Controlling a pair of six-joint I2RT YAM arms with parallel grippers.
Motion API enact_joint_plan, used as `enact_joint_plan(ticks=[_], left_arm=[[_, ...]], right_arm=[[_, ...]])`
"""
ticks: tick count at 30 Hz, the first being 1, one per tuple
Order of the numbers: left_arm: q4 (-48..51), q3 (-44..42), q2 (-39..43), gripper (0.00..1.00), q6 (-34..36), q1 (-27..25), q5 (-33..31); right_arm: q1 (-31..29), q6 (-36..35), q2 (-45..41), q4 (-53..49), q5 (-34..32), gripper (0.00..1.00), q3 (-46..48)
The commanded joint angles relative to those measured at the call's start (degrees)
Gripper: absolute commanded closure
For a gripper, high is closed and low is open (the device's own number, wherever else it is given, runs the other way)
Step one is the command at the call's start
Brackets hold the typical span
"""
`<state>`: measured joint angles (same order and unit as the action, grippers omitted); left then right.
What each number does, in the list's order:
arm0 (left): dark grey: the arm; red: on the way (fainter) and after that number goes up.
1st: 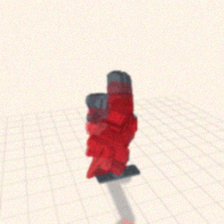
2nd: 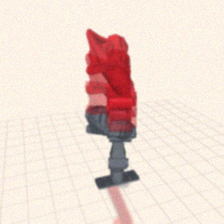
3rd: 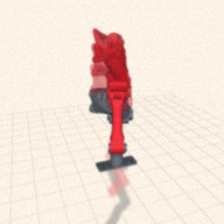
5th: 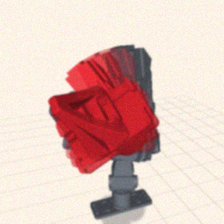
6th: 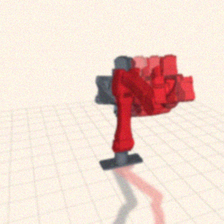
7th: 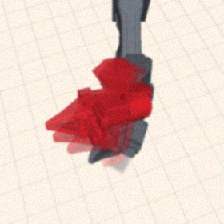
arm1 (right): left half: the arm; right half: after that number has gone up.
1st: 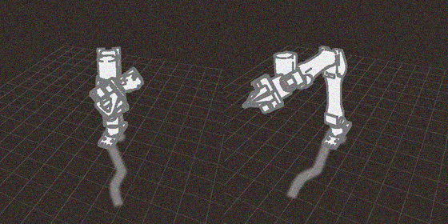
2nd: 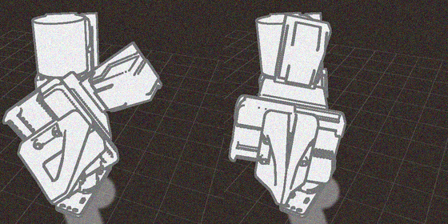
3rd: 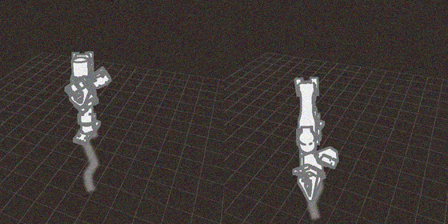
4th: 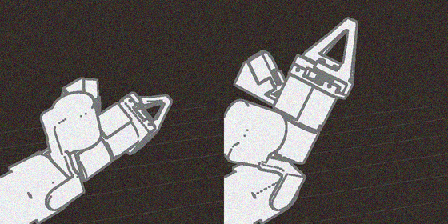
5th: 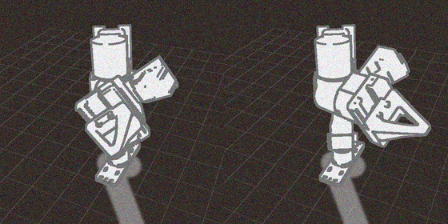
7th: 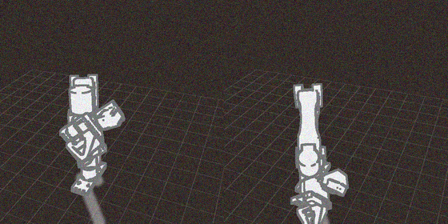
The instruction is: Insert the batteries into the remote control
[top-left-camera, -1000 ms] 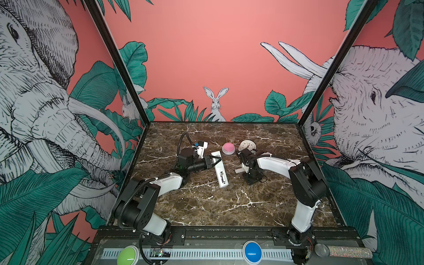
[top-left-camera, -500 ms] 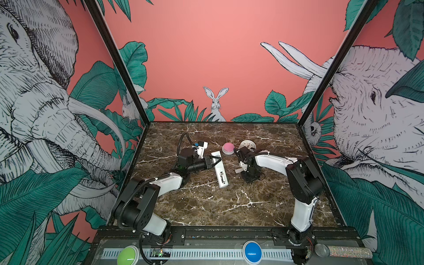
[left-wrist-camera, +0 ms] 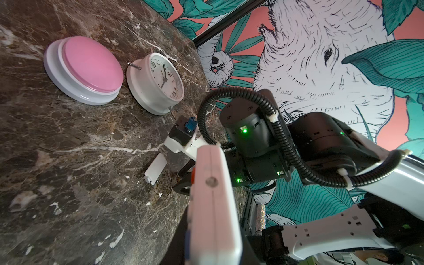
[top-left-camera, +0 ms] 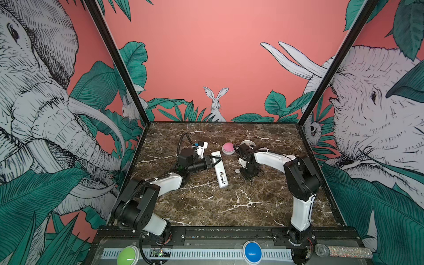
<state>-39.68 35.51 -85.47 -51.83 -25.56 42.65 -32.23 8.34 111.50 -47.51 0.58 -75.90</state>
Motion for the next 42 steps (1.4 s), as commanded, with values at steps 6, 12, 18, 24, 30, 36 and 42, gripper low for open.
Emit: enact_joint_plan(ticks=[6, 12, 18, 24, 30, 36, 42], left_arm=[[-0.3, 1.3, 1.3, 1.00, 0.4, 0.3, 0.8], [-0.5, 1.1, 1.0, 1.00, 0.4, 0.3, 0.7], [-1.5, 0.8, 0.7, 1.00, 0.0, 0.3, 0.8], [-1.7, 0.9, 0.6, 1.00, -0.1, 0.3, 0.9], [-1.7, 0.6, 0.7, 1.00, -0.2, 0.3, 0.9], [-1.7, 0.3, 1.0, 1.00, 0.0, 0.3, 0.8], [-2.1, 0.5, 0.7, 1.00, -0.3, 0.3, 0.9]], right_arm=[[0.6, -0.6, 1.4, 0.6, -1.4, 0.70, -1.8], [0.6, -0.9, 0.7, -0.1, -1.8, 0.70, -1.0], [0.7, -0.3, -0.9, -0.2, -1.7, 0.71, 0.3], [0.6, -0.1, -1.8, -0.3, -1.8, 0.73, 3.0], [0.6, -0.1, -2.2, -0.3, -1.9, 0.74, 3.3], [0.7, -0.2, -2.4, -0.2, -1.9, 0.77, 4.0], [0.7, -0.2, -2.4, -0.1, -2.1, 0.79, 4.3]])
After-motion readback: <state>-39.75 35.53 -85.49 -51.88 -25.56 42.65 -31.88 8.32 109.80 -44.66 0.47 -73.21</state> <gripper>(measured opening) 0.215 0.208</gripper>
